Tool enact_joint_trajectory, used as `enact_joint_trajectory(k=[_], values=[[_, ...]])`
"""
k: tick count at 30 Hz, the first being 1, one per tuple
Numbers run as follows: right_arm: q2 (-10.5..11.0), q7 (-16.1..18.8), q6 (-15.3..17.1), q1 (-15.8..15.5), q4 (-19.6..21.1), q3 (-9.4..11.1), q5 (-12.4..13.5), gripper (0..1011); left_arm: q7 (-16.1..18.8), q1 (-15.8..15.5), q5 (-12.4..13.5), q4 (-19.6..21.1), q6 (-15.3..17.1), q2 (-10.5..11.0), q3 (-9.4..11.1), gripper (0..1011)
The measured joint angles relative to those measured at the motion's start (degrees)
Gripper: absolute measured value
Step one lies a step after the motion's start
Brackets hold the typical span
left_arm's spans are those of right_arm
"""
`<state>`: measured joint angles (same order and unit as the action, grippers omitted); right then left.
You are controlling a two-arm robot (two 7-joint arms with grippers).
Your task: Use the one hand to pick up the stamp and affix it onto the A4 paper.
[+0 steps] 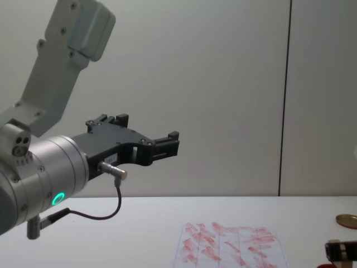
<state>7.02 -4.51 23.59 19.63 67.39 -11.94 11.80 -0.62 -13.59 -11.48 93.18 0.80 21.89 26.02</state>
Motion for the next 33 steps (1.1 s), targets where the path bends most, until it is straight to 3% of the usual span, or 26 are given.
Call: enact_joint_trajectory(k=[12, 33], values=[[-0.12, 0.5, -0.24, 0.26, -0.78, 0.19, -0.49, 219, 0.0, 0.0, 0.0, 0.0, 0.0, 0.0, 0.0, 993], [-1.13, 1.5, -2.03, 2.78, -7.21, 0.11, -1.58, 219, 0.0, 0.0, 0.0, 0.0, 0.0, 0.0, 0.0, 993]])
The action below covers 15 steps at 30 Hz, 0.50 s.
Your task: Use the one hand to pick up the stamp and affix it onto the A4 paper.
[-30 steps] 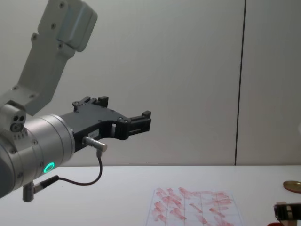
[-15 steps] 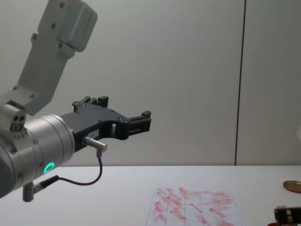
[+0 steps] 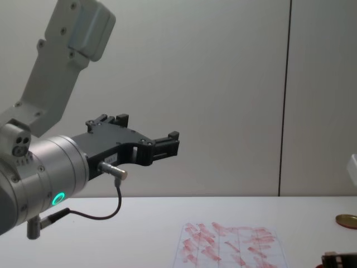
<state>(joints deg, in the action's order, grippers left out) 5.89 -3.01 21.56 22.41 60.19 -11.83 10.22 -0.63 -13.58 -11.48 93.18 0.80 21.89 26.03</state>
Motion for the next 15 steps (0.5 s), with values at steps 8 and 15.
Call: enact_joint_trajectory(k=[8, 15], values=[[-0.29, 0.26, -0.13, 0.56, -1.36, 0.0, -0.08, 219, 0.0, 0.0, 0.0, 0.0, 0.0, 0.0, 0.0, 993], [-0.45, 0.34, 0.46, 0.84, -2.11, 0.09, 0.0, 219, 0.0, 0.0, 0.0, 0.0, 0.0, 0.0, 0.0, 993]])
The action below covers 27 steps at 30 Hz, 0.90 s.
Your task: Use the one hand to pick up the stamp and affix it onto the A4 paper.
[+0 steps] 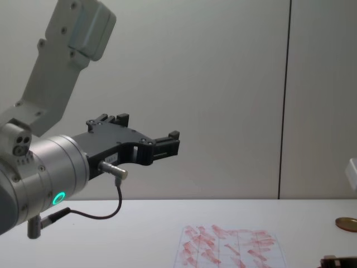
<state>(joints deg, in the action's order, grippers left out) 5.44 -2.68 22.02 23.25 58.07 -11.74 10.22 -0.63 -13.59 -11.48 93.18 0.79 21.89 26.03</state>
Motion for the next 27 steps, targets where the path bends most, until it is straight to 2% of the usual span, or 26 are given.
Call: enact_joint_trajectory(k=[22, 27], values=[[-0.14, 0.17, 0.98, 0.06, -0.7, 0.51, 0.06, 218, 0.0, 0.0, 0.0, 0.0, 0.0, 0.0, 0.0, 993], [-0.03, 0.1, 0.99, -0.31, 0.31, 0.61, -0.33, 219, 0.0, 0.0, 0.0, 0.0, 0.0, 0.0, 0.0, 993]])
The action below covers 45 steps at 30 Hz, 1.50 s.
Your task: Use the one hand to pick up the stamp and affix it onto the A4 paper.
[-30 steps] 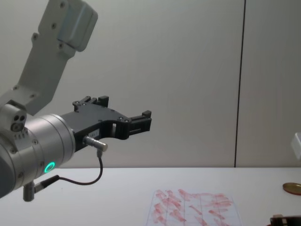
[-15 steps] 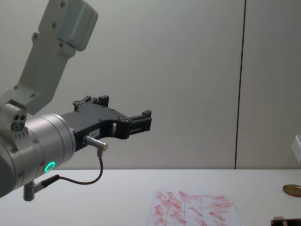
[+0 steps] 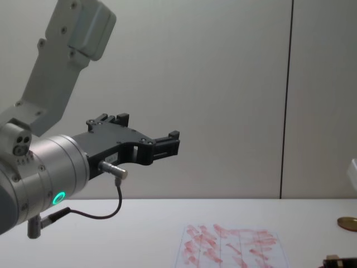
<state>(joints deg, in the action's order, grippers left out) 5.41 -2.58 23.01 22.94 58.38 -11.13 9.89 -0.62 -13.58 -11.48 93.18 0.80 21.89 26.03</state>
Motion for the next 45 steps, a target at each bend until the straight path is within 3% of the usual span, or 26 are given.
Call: enact_joint_trajectory(k=[7, 18, 24, 33, 45], values=[[0.22, -0.39, -0.14, -0.96, 3.02, 0.01, -0.59, 219, 0.0, 0.0, 0.0, 0.0, 0.0, 0.0, 0.0, 993], [0.25, -0.61, -0.58, -1.69, 12.51, 0.02, -1.18, 219, 0.0, 0.0, 0.0, 0.0, 0.0, 0.0, 0.0, 993], [-0.25, 0.04, -0.1, -1.88, 15.4, -0.63, -1.61, 219, 0.0, 0.0, 0.0, 0.0, 0.0, 0.0, 0.0, 993], [-1.49, 1.47, 0.79, -1.98, 16.22, -2.31, -2.87, 219, 0.0, 0.0, 0.0, 0.0, 0.0, 0.0, 0.0, 993], [-3.95, 2.6, 1.21, -1.13, 11.81, -5.06, -5.07, 219, 0.0, 0.0, 0.0, 0.0, 0.0, 0.0, 0.0, 993]])
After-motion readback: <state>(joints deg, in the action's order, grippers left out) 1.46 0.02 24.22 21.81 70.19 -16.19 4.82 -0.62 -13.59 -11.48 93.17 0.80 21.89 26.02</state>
